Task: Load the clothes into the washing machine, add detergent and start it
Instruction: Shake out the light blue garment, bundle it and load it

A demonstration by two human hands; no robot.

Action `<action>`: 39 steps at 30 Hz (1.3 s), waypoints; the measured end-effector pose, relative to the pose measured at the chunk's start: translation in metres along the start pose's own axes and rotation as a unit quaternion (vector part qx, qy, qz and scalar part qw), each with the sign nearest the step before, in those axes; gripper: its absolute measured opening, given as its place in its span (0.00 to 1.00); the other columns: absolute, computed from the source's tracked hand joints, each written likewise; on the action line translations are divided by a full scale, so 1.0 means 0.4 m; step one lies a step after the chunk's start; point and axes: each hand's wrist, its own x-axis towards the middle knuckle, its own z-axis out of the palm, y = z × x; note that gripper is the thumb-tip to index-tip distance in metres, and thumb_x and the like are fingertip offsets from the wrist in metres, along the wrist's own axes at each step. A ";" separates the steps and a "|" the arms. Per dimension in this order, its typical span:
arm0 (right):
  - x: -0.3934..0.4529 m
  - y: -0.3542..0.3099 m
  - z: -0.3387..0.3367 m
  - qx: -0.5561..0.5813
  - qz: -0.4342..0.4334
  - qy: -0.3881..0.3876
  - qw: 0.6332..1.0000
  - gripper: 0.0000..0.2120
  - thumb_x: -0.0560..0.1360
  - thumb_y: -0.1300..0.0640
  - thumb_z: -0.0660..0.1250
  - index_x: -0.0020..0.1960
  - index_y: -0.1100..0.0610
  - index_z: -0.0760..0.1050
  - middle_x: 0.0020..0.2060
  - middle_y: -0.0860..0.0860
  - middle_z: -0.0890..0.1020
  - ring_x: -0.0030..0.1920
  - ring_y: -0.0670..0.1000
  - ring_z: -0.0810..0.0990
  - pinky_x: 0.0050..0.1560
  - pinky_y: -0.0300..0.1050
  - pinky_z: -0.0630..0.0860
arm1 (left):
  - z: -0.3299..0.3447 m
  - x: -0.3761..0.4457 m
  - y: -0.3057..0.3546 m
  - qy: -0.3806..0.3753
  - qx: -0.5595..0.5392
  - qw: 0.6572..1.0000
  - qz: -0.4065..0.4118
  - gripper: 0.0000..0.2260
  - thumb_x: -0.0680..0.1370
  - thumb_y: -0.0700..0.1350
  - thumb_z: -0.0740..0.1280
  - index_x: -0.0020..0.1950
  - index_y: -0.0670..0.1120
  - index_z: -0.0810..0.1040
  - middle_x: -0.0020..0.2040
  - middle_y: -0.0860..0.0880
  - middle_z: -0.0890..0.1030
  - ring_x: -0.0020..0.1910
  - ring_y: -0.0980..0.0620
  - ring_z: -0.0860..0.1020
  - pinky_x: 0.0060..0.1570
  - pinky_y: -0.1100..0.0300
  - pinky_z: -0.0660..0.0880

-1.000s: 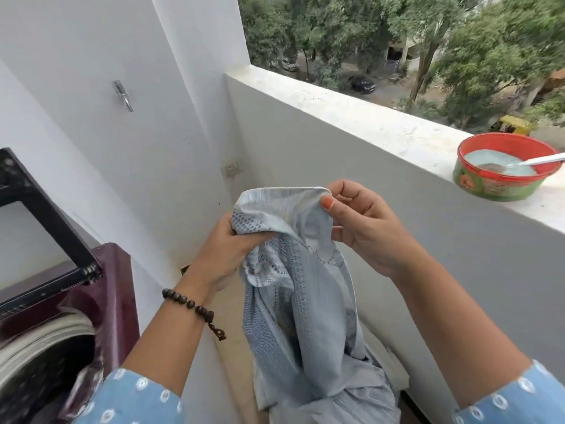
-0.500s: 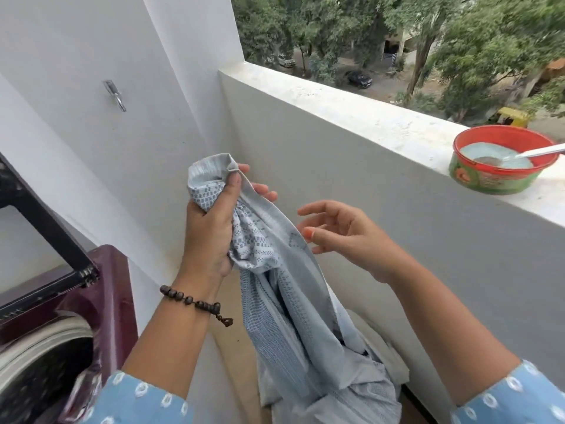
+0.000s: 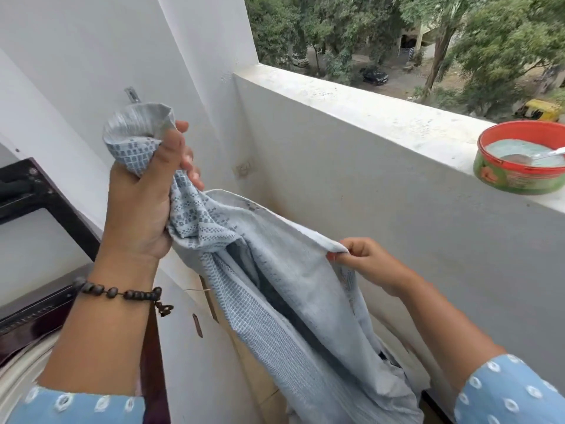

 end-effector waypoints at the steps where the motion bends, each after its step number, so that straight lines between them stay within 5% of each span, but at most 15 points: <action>1: -0.005 -0.028 -0.010 0.030 -0.021 0.013 0.999 0.05 0.75 0.55 0.70 0.42 0.55 0.82 0.38 0.49 0.81 0.42 0.48 0.76 0.45 0.45 0.71 | -0.009 -0.008 -0.012 0.001 0.013 1.000 -0.009 0.12 0.71 0.55 0.74 0.50 0.52 0.82 0.35 0.54 0.76 0.32 0.56 0.74 0.36 0.61 0.74; 5: -0.011 -0.153 -0.046 0.100 -0.118 0.074 0.985 0.10 0.76 0.55 0.65 0.46 0.60 0.82 0.40 0.52 0.85 0.40 0.49 0.82 0.43 0.41 0.79 | -0.012 -0.035 -0.056 0.020 0.061 0.997 -0.047 0.07 0.72 0.50 0.73 0.48 0.52 0.84 0.33 0.53 0.77 0.31 0.56 0.75 0.34 0.63 0.75; 10: -0.043 -0.307 -0.095 0.087 -0.236 0.177 0.951 0.11 0.73 0.43 0.71 0.44 0.50 0.83 0.39 0.48 0.82 0.42 0.53 0.77 0.47 0.52 0.73 | -0.029 -0.036 -0.072 0.034 0.085 0.994 -0.067 0.09 0.71 0.52 0.75 0.49 0.51 0.84 0.36 0.55 0.80 0.35 0.56 0.77 0.39 0.63 0.77; 16: -0.070 -0.481 -0.080 -0.053 -0.370 0.224 0.900 0.12 0.83 0.59 0.59 0.40 0.54 0.69 0.34 0.47 0.68 0.34 0.43 0.65 0.36 0.39 0.62 | 0.004 -0.022 -0.054 -0.035 0.172 0.984 -0.026 0.14 0.70 0.52 0.75 0.53 0.53 0.80 0.47 0.61 0.85 0.50 0.62 0.82 0.49 0.68 0.76; 20: -0.059 -0.494 -0.053 -0.095 -0.357 0.203 0.907 0.16 0.83 0.60 0.58 0.37 0.60 0.66 0.31 0.51 0.65 0.30 0.46 0.62 0.31 0.38 0.60 | 0.044 -0.030 -0.057 -0.128 0.311 0.942 -0.006 0.17 0.65 0.58 0.75 0.53 0.61 0.78 0.45 0.63 0.83 0.47 0.66 0.80 0.46 0.73 0.74; 23: -0.064 -0.478 -0.051 -0.096 -0.345 0.203 0.911 0.16 0.83 0.60 0.59 0.38 0.64 0.68 0.31 0.51 0.65 0.31 0.46 0.62 0.32 0.38 0.60 | 0.062 -0.041 -0.084 -0.168 0.412 0.894 0.047 0.14 0.66 0.62 0.73 0.50 0.64 0.78 0.44 0.60 0.82 0.44 0.61 0.79 0.44 0.65 0.75; 25: -0.069 -0.463 -0.049 -0.055 -0.330 0.226 0.915 0.16 0.83 0.59 0.59 0.37 0.62 0.67 0.31 0.50 0.65 0.32 0.47 0.63 0.34 0.39 0.60 | 0.060 -0.040 -0.087 -0.131 0.335 0.933 0.005 0.08 0.69 0.59 0.74 0.46 0.60 0.81 0.40 0.58 0.84 0.38 0.58 0.81 0.40 0.61 0.76; 27: -0.070 -0.439 -0.036 0.014 -0.308 0.245 0.919 0.17 0.82 0.57 0.60 0.39 0.67 0.69 0.33 0.55 0.67 0.34 0.54 0.64 0.37 0.46 0.63 | 0.068 -0.041 -0.086 -0.092 0.142 0.983 -0.070 0.05 0.71 0.52 0.75 0.44 0.53 0.84 0.41 0.53 0.86 0.41 0.53 0.84 0.43 0.56 0.79; 30: -0.065 -0.401 0.030 0.088 -0.268 0.219 0.934 0.13 0.81 0.56 0.61 0.43 0.62 0.78 0.35 0.60 0.73 0.38 0.55 0.70 0.38 0.54 0.68 | 0.123 -0.059 -0.086 -0.062 -0.049 0.987 -0.138 0.06 0.71 0.45 0.69 0.42 0.51 0.86 0.41 0.51 0.86 0.42 0.52 0.85 0.41 0.57 0.82; 33: -0.051 -0.363 0.104 0.069 -0.241 0.164 0.954 0.12 0.80 0.51 0.62 0.45 0.55 0.82 0.36 0.71 0.75 0.36 0.60 0.73 0.36 0.62 0.70 | 0.164 -0.073 -0.120 -0.067 -0.082 0.983 -0.150 0.11 0.75 0.48 0.69 0.56 0.47 0.81 0.51 0.46 0.86 0.52 0.48 0.84 0.50 0.53 0.82; 35: -0.053 -0.351 0.128 0.056 -0.227 0.136 0.963 0.15 0.79 0.48 0.62 0.48 0.58 0.81 0.39 0.74 0.75 0.36 0.67 0.75 0.38 0.63 0.70 | 0.162 -0.080 -0.149 -0.093 -0.087 0.984 -0.128 0.24 0.73 0.51 0.75 0.66 0.48 0.74 0.61 0.44 0.82 0.62 0.45 0.80 0.60 0.48 0.78; 37: -0.064 -0.342 0.129 0.079 -0.199 0.097 0.972 0.15 0.81 0.50 0.61 0.51 0.60 0.79 0.43 0.68 0.80 0.43 0.63 0.79 0.47 0.60 0.76 | 0.151 -0.088 -0.167 -0.100 -0.061 0.987 -0.109 0.33 0.67 0.52 0.79 0.69 0.49 0.72 0.62 0.44 0.81 0.63 0.44 0.79 0.62 0.46 0.76; 39: -0.069 -0.335 0.122 0.105 -0.138 0.051 0.984 0.11 0.80 0.49 0.61 0.56 0.53 0.78 0.50 0.56 0.83 0.54 0.55 0.81 0.59 0.56 0.76 | 0.144 -0.096 -0.173 -0.086 0.014 0.991 -0.099 0.30 0.65 0.52 0.81 0.65 0.51 0.77 0.58 0.45 0.84 0.59 0.44 0.82 0.60 0.42 0.77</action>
